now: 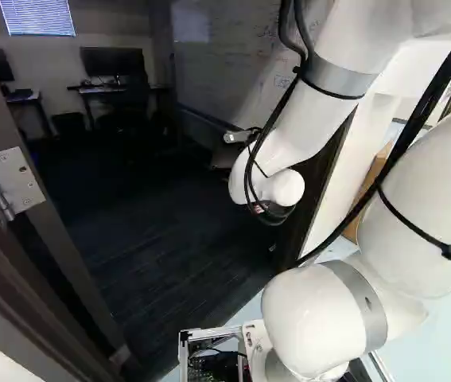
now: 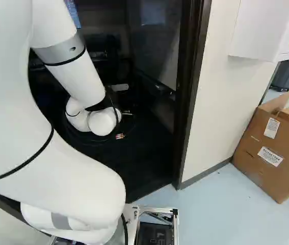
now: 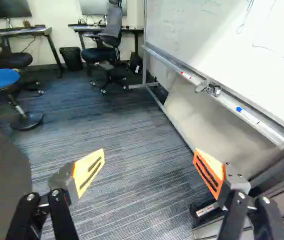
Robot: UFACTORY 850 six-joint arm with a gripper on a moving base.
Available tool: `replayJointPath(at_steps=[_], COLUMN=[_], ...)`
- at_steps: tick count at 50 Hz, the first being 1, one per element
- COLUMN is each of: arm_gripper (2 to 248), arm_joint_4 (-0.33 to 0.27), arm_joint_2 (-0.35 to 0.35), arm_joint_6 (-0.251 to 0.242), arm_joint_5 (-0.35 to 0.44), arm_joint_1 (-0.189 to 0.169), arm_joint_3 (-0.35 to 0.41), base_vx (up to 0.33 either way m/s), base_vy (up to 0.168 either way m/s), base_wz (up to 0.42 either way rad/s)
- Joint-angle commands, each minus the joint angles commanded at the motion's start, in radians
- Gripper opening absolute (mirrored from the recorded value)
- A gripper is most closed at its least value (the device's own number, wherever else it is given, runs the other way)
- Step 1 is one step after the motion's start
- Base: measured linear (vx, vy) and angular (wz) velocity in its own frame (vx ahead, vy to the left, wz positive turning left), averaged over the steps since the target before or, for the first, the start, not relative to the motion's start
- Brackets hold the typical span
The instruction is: Open the door and move inside
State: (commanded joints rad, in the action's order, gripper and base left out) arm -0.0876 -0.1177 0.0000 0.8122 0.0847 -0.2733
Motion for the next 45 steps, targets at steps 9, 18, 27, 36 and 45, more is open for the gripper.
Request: replayJointPath(at_steps=[9,18,27,36,45], arm_gripper=[247,247,247,247,247], arm_joint_4=[0.0,0.0,0.0,0.0,0.0], arm_joint_2=[0.0,0.0,0.0,0.0,0.0], arm_joint_6=[0.0,0.0,0.0,0.0,0.0], arm_joint_5=[0.0,0.0,0.0,0.0,0.0], arm_joint_1=[0.0,0.0,0.0,0.0,0.0], arm_joint_3=[0.0,0.0,0.0,0.0,0.0], base_vx=[0.0,0.0,-0.017,0.014,0.036], base_vy=[0.0,0.002,-0.007,0.0,0.003], base_wz=[0.0,0.012,0.084,-0.003,-0.001])
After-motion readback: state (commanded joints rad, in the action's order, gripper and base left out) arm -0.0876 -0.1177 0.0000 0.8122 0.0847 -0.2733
